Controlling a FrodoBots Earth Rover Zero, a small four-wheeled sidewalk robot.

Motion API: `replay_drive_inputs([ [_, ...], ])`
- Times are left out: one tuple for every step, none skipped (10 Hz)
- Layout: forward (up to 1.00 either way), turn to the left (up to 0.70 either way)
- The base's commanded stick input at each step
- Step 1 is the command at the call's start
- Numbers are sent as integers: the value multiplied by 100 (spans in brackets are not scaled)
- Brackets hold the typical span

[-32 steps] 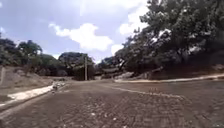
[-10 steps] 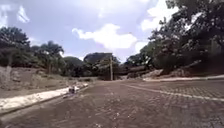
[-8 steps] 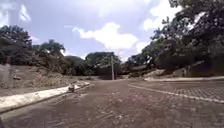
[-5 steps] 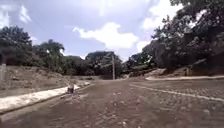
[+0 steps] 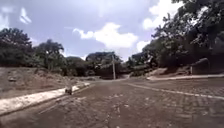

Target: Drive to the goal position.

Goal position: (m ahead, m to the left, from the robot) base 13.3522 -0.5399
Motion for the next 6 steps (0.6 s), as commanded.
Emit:
replay_drive_inputs([
  [70, 0],
  [70, 0],
  [70, 0],
  [70, 0],
  [70, 0],
  [70, 0],
])
